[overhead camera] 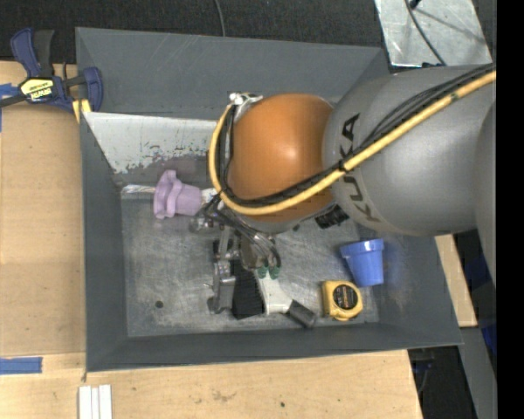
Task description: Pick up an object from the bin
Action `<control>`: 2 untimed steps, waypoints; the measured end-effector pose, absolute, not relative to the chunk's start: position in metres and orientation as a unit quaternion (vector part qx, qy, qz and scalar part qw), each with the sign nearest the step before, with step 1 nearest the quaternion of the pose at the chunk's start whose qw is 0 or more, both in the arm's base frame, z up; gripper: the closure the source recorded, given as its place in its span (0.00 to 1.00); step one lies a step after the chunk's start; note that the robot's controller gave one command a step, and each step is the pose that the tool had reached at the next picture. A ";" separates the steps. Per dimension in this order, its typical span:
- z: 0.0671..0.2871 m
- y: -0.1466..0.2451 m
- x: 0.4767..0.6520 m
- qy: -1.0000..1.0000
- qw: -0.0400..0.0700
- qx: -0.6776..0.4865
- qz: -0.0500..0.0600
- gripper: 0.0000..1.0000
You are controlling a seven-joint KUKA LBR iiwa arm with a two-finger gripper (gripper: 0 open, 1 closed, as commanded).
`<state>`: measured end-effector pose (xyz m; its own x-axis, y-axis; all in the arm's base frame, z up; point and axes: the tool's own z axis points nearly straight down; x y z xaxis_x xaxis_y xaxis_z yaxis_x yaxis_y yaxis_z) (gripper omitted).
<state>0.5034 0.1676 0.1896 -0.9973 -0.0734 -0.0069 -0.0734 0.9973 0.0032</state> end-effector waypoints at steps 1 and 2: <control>0.136 0.143 0.497 0.989 0.004 -0.147 0.000 0.00; 0.111 0.130 0.498 0.986 -0.003 -0.168 0.000 0.00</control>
Offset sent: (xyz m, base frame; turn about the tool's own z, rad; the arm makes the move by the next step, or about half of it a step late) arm 0.0008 -0.0505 -0.0517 -0.2747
